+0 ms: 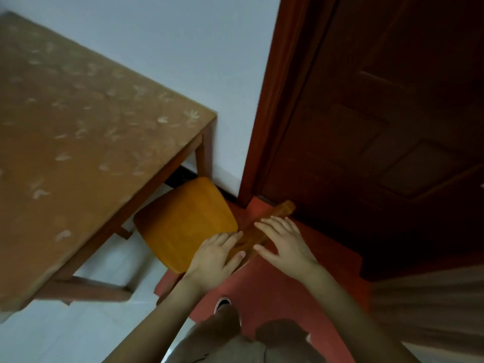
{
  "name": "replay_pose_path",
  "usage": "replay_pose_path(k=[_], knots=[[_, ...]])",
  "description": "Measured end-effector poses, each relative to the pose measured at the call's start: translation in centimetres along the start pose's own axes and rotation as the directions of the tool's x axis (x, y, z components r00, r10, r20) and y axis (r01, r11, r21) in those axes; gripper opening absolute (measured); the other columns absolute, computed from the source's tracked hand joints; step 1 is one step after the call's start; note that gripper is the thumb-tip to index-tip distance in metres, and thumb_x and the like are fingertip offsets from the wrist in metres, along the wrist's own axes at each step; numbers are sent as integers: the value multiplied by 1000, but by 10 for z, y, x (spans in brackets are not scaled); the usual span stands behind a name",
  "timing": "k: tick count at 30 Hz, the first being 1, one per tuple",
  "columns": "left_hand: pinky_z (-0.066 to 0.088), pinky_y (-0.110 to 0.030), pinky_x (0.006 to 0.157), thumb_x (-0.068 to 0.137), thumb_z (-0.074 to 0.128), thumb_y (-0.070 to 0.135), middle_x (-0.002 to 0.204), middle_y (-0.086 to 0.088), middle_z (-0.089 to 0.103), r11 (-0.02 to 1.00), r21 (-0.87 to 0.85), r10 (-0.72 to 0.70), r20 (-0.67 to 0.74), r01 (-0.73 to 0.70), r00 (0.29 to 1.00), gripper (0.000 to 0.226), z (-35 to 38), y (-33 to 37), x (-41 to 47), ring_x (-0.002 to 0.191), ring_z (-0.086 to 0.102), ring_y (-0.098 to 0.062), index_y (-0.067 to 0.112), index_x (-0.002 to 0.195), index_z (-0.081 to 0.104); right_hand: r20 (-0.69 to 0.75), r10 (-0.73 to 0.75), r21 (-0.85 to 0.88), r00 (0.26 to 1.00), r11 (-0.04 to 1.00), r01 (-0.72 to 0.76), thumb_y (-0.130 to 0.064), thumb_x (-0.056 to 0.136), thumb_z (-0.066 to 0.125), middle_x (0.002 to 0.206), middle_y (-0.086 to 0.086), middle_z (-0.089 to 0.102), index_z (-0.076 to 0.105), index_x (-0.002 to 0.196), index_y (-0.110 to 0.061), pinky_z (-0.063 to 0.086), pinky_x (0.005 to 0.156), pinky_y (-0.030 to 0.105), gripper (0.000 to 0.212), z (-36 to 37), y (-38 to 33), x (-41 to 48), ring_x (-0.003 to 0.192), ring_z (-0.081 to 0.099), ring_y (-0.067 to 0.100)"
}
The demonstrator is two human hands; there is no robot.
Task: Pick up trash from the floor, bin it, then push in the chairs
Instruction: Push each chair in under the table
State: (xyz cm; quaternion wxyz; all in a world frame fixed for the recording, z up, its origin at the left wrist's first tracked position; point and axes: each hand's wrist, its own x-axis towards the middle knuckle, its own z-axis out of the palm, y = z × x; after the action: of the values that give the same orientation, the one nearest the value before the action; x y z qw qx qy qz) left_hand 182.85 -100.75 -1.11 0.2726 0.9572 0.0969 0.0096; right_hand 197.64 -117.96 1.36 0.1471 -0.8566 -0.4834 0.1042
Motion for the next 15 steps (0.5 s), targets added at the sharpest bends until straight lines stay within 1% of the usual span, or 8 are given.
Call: replay_pose_path(k=[2,4,8,10,12,13,15], knots=[[36,-29,103,95,23,61,138,8,49,999,-18,-48,26,49,998,60,1,-1,-1,125,43,-10,29,144,36,98,-92,-13,991,996,93,-63,92,40,147,-9,43,42,144,-31,6,121,37,62,-1,9,13,143,25,11],[35,-26,101,93,24,63,135,8,51,991,-69,-112,56,116,992,61,2,-2,-4,122,45,-10,30,144,36,186,-175,-11,967,984,180,-66,91,40,146,-10,44,43,144,-31,4,121,36,64,-1,19,24,142,26,9],[37,-23,93,91,30,65,127,8,55,958,-129,-249,61,255,967,60,13,0,-12,114,50,-11,31,139,42,307,-326,21,894,942,336,-70,88,41,136,-13,52,49,140,-30,1,121,37,66,2,39,40,133,37,4],[42,-27,87,90,33,66,119,8,59,936,-149,-316,49,320,947,58,21,7,-17,107,53,-11,30,133,48,316,-404,35,858,909,415,-72,87,40,128,-15,57,54,135,-31,2,121,37,64,6,49,45,126,42,2],[45,-29,77,88,34,68,106,7,62,916,-137,-380,13,378,925,53,27,18,-22,95,56,-12,32,121,54,306,-460,71,833,884,462,-73,86,40,123,-18,59,57,130,-32,6,121,36,62,7,57,50,121,45,0],[44,-29,72,87,35,69,99,8,63,907,-118,-410,-18,405,912,50,30,24,-25,90,57,-11,32,114,57,302,-474,100,827,879,467,-74,85,40,120,-20,59,60,127,-33,9,120,36,62,8,59,52,118,46,-1],[44,-29,68,85,38,70,91,11,64,881,-86,-473,-101,466,875,48,36,33,-28,82,56,-9,33,103,62,273,-476,178,836,879,443,-79,81,40,114,-25,61,64,120,-37,14,117,32,62,10,63,56,112,47,-4]])
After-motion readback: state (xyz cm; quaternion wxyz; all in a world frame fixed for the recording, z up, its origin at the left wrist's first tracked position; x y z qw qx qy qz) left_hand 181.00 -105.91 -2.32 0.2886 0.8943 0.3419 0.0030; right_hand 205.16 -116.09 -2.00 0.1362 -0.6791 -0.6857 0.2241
